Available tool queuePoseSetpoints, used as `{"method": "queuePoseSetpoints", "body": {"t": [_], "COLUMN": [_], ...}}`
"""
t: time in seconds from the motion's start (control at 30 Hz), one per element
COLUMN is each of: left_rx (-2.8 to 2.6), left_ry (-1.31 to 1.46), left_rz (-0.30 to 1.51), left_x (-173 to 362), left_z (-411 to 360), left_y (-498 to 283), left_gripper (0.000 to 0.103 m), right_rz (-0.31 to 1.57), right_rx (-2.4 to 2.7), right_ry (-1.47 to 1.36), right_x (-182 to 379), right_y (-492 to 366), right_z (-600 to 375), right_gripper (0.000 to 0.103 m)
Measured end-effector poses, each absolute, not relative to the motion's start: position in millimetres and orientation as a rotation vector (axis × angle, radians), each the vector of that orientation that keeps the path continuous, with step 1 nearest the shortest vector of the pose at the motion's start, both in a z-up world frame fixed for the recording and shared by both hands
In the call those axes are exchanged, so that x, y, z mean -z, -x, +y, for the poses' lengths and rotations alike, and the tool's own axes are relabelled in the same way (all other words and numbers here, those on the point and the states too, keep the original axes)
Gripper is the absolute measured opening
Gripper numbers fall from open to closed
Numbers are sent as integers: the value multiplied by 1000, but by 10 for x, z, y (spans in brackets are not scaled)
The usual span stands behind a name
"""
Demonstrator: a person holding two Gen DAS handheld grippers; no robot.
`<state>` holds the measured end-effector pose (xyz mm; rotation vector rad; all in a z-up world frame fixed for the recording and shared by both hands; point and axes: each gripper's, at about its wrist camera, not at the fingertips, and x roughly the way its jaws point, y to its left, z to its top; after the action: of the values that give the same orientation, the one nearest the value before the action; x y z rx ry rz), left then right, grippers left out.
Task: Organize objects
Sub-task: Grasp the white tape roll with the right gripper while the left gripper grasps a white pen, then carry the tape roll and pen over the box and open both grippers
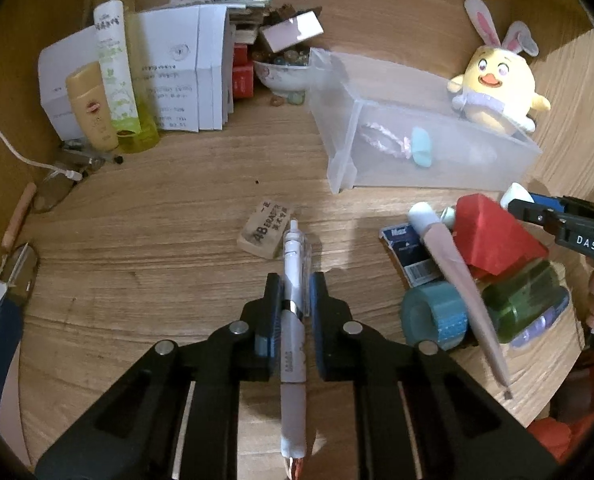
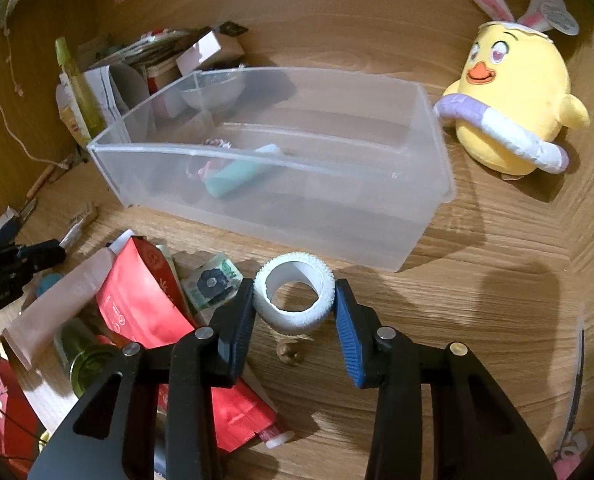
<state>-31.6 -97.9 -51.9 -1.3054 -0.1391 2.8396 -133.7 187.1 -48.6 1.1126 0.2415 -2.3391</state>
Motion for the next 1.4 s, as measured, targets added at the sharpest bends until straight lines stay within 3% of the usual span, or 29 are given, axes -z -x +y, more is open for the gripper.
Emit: {"method": "queuePoseSetpoints", "body": {"t": [1.4], "left_rx": [-2914], "left_ry": [776], "left_rz": [-297], "left_x": [-773], "left_z": [-786], "left_y": [489], "left_gripper": [10], "right_rz": [100], "right_rx": [2416], "right_ry": [-760], "right_x": [-457], "right_y": [1398], "right_z": [1919], "right_gripper": [35]}}
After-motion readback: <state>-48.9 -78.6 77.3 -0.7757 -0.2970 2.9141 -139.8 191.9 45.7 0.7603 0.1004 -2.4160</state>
